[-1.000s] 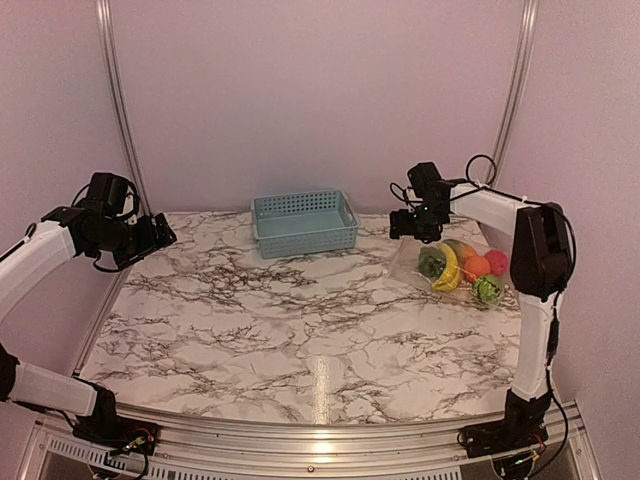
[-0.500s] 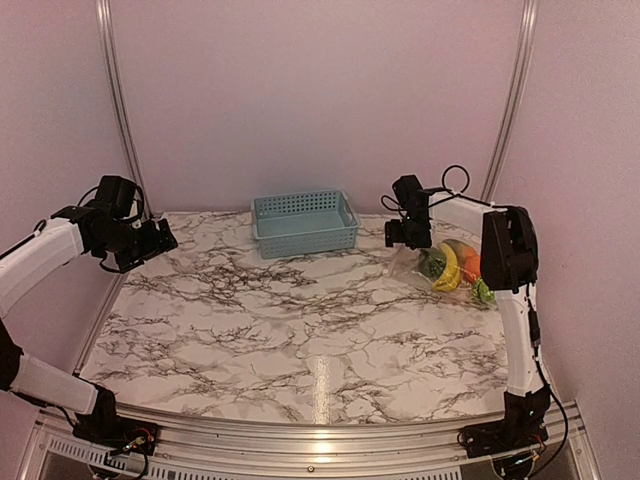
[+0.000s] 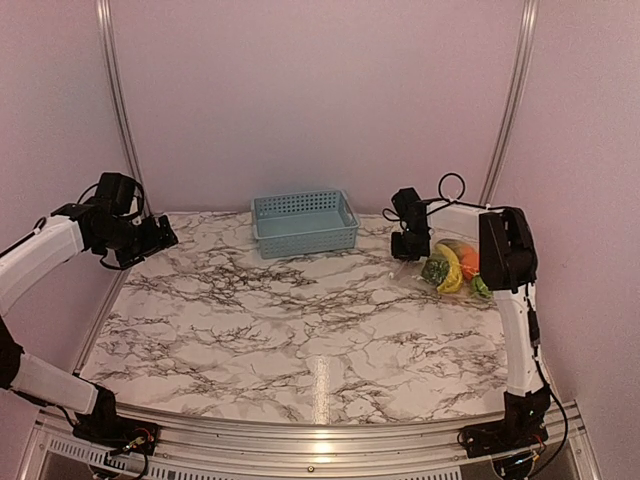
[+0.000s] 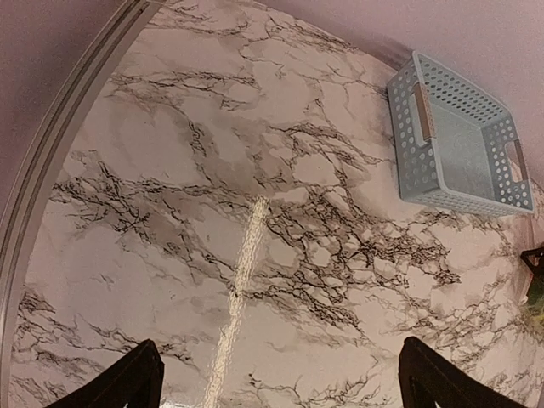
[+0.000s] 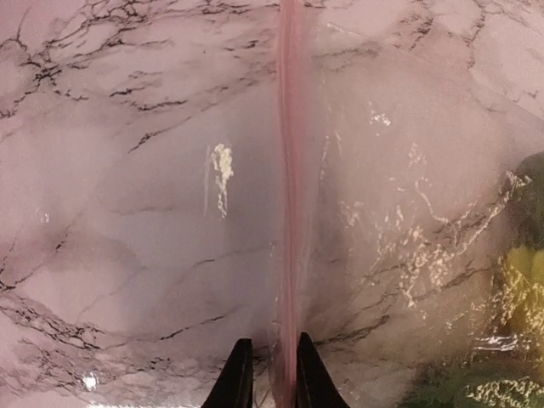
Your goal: Open the zip-top bag and remove the fake food
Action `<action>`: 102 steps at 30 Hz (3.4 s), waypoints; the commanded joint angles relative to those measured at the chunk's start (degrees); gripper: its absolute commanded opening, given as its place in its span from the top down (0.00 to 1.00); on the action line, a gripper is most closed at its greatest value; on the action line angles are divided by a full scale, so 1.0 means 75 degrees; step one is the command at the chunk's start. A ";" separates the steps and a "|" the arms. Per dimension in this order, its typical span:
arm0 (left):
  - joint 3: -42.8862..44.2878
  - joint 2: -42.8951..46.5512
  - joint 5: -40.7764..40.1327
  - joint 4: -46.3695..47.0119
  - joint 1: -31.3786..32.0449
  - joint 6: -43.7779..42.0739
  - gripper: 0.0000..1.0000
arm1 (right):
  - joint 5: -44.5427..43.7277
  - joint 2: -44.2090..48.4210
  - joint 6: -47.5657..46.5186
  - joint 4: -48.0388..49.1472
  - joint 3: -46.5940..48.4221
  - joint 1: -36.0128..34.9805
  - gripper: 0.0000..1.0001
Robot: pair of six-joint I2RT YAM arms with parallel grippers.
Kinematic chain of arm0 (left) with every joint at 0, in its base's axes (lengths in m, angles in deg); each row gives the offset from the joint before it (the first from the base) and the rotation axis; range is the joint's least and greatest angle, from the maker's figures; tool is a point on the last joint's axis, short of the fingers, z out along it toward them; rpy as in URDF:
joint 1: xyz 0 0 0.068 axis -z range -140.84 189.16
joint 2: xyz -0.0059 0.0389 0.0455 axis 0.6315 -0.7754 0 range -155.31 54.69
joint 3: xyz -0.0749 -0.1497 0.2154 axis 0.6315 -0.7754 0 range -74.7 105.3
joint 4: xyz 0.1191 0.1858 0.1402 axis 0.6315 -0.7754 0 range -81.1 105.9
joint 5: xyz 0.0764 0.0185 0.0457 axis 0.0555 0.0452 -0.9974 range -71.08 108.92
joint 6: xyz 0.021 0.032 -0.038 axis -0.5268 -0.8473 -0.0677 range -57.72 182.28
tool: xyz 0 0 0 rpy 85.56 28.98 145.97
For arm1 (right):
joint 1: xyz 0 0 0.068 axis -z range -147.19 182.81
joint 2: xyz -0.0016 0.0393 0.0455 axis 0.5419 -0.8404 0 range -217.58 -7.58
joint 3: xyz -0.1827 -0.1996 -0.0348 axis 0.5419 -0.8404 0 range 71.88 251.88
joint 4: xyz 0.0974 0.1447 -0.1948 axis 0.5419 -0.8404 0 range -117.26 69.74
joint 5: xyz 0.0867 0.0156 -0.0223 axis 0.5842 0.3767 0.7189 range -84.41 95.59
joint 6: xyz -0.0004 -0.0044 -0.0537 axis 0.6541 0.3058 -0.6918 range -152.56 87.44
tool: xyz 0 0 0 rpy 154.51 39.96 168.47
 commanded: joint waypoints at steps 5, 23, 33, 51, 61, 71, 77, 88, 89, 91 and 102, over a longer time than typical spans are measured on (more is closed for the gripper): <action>-0.0163 0.0557 0.0244 0.0298 -0.0021 -0.0160 0.01 | 0.0845 0.1812 -0.0144 0.0137 -0.1881 -0.0432 1.00; -0.2068 0.2899 0.2923 0.2888 0.0128 -0.0805 0.01 | 0.4101 0.6551 -0.1970 0.0305 -0.4457 -0.1865 1.00; -0.2182 0.4203 0.3557 0.3547 0.0437 -0.0723 0.01 | 0.4620 0.5634 -0.2778 -0.1302 -0.1111 -0.3725 1.00; 0.0134 0.3712 0.2289 0.0779 0.2266 -0.3435 0.01 | 0.4427 0.4274 -0.4498 -0.2086 0.1364 -0.4074 1.00; 0.0640 0.2207 0.0796 0.1783 0.4475 -0.6282 0.01 | 0.4086 0.4406 -0.4856 -0.2008 0.0940 -0.4366 1.00; 0.0980 0.1340 0.0562 0.2536 0.5380 -0.7936 0.07 | 0.3809 0.4211 -0.4890 -0.2243 0.1515 -0.4900 1.00; 0.1016 0.0968 0.0526 0.2490 0.5723 -0.8413 0.12 | 0.3965 0.4294 -0.4972 -0.2258 0.1351 -0.5037 1.00; 0.0854 0.0920 -0.0689 0.2163 0.6210 -0.8948 0.53 | 0.4205 0.4456 -0.5111 -0.2206 0.0985 -0.5037 1.00; 0.0805 0.0957 -0.0790 0.2092 0.6213 -0.8921 0.61 | 0.4172 0.4482 -0.5113 -0.2184 0.0993 -0.5039 1.00; 0.0671 0.1027 -0.1157 0.2025 0.6219 -0.8735 0.76 | 0.4140 0.4538 -0.5131 -0.2084 0.0967 -0.5034 1.00; 0.0475 0.1301 -0.1979 0.1815 0.6278 -0.8577 0.79 | 0.4555 0.4529 -0.5230 -0.1919 0.0898 -0.5033 1.00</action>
